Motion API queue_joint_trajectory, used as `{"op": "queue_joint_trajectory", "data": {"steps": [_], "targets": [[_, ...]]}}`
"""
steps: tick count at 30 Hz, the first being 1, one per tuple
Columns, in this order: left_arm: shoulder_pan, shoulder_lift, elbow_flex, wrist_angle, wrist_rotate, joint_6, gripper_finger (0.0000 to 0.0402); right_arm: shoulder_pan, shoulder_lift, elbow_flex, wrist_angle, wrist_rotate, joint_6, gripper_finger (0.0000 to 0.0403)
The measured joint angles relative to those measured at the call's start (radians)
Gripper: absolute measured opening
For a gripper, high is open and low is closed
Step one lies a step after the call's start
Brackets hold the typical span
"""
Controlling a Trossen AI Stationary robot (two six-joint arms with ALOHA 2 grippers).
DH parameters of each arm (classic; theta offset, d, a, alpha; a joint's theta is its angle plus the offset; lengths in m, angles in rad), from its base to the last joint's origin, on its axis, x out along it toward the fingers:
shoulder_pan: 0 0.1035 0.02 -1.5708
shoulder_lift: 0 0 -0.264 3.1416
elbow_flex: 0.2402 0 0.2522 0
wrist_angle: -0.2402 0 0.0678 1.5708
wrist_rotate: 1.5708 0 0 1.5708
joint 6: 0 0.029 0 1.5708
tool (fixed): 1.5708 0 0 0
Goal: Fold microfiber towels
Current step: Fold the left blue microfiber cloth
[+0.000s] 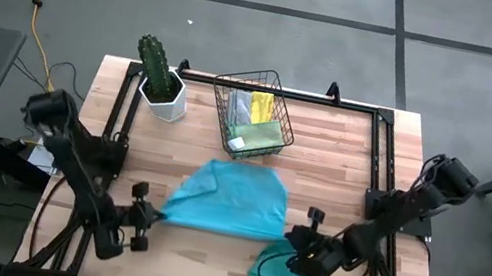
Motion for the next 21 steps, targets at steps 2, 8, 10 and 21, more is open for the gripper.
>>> {"op": "queue_joint_trajectory", "data": {"steps": [2,8,10,21], "targets": [[-0.003,0.067,0.0,0.067,0.051,-0.003,0.0,-0.001,0.024,0.001,-0.005,-0.034,0.032,0.0],[-0.004,0.171,0.003,0.126,0.077,-0.075,0.0015,-0.006,0.043,0.008,-0.008,-0.097,0.102,0.0],[-0.003,0.158,0.003,0.121,0.082,-0.083,0.0028,-0.006,0.042,0.008,-0.012,-0.1,0.123,0.0003],[-0.003,-0.048,0.108,-0.145,0.24,0.041,0.0149,-0.006,0.041,0.103,-0.217,-0.131,0.053,0.0152]]}}
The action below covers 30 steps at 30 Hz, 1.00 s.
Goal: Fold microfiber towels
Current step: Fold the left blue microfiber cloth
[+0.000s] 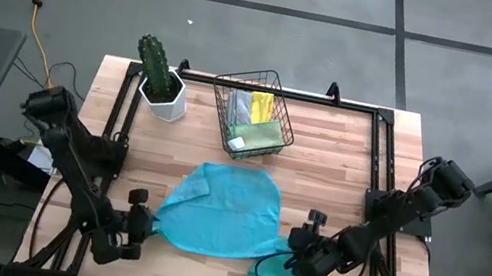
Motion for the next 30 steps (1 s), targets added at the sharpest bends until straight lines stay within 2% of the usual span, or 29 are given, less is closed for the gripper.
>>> {"op": "queue_joint_trajectory", "data": {"steps": [5,7,11,14,16,23,30], "targets": [[0.001,-0.072,0.027,-0.015,0.04,0.092,0.0183,0.0,0.0,0.127,-0.223,0.08,0.036,0.0187],[0.014,-0.092,0.039,-0.023,0.005,0.147,0.0188,0.004,0.0,0.162,-0.259,0.136,0.031,0.019],[0.079,-0.113,0.04,-0.024,-0.179,0.253,0.0189,0.004,-0.002,0.176,-0.233,0.325,-0.027,0.019],[0.187,-0.083,0.041,-0.012,-0.156,0.365,0.0187,-0.008,-0.002,0.155,-0.186,0.434,-0.051,0.019],[0.261,-0.049,0.04,0.006,-0.12,0.445,0.0187,-0.025,-0.002,0.141,-0.177,0.455,-0.059,0.019],[0.473,0.109,0.04,0.19,-0.109,0.686,0.0187,-0.071,-0.001,0.082,-0.131,0.463,-0.057,0.019],[0.553,0.202,0.04,0.255,-0.084,0.804,0.0186,-0.088,-0.001,0.078,-0.126,0.462,-0.059,0.019]]}}
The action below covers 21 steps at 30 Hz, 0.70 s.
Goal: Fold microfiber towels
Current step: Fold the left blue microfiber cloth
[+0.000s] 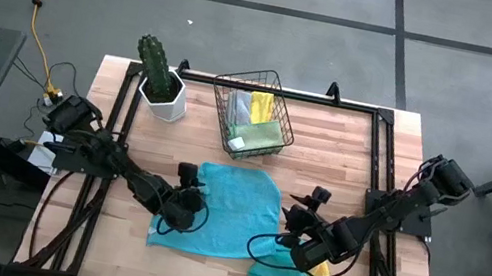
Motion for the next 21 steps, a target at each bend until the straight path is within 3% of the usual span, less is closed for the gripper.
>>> {"op": "queue_joint_trajectory", "data": {"steps": [4,13,21], "targets": [[0.017,0.021,0.0,0.015,0.015,0.053,0.0186,-0.002,0.0,0.0,0.003,0.001,0.0,0.019],[0.044,0.027,0.001,-0.002,-0.091,0.087,0.0186,-0.002,0.0,0.0,0.014,0.001,0.0,0.019],[0.044,0.009,0.092,-0.259,-0.182,0.029,0.0186,-0.002,0.0,0.0,0.021,0.001,0.001,0.019]]}}
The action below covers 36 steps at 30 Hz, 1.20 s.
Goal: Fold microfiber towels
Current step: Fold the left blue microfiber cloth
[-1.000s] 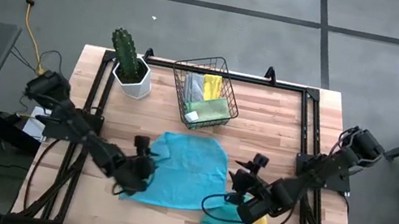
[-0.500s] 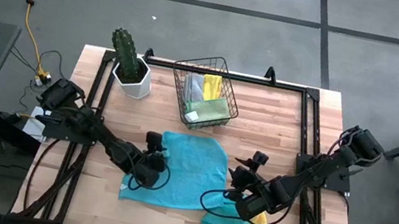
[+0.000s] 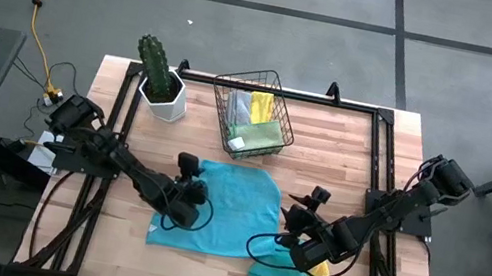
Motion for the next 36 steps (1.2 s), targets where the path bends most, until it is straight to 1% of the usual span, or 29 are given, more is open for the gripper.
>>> {"op": "queue_joint_trajectory", "data": {"steps": [4,9,11,15,22,27,29,32,34,36], "targets": [[0.0,0.0,0.023,-0.179,-0.041,-0.132,0.0186,0.0,0.0,0.0,0.003,-0.003,0.002,0.019],[0.0,0.0,0.023,-0.408,-0.038,-0.319,0.0186,0.0,0.0,0.0,0.003,-0.016,0.002,0.019],[0.0,0.0,0.014,-0.468,-0.034,-0.388,0.0186,0.0,0.0,0.0,0.004,-0.016,0.003,0.019],[0.0,0.0,-0.015,-0.592,-0.017,-0.513,0.0186,0.0,0.0,0.0,0.004,-0.016,0.011,0.019],[0.0,0.0,-0.066,-0.802,0.082,-0.71,0.0186,0.0,0.0,0.0,0.004,-0.016,0.018,0.019],[-0.03,-0.011,-0.055,-0.927,0.079,-0.836,0.0186,-0.007,0.0,0.0,0.004,-0.008,0.023,0.019],[-0.056,-0.041,-0.052,-0.935,0.056,-0.913,0.0186,-0.023,0.0,0.0,0.0,-0.008,0.081,0.019],[-0.121,-0.105,-0.069,-0.843,-0.002,-1.007,0.0186,-0.064,0.0,0.0,-0.037,-0.008,0.222,0.019],[-0.173,-0.158,-0.093,-0.733,-0.042,-1.019,0.0186,-0.099,0.0,0.0,-0.104,-0.033,0.29,0.019],[-0.219,-0.213,-0.122,-0.598,-0.059,-0.976,0.0186,-0.14,0.0,-0.006,-0.169,-0.078,0.336,0.019]]}}
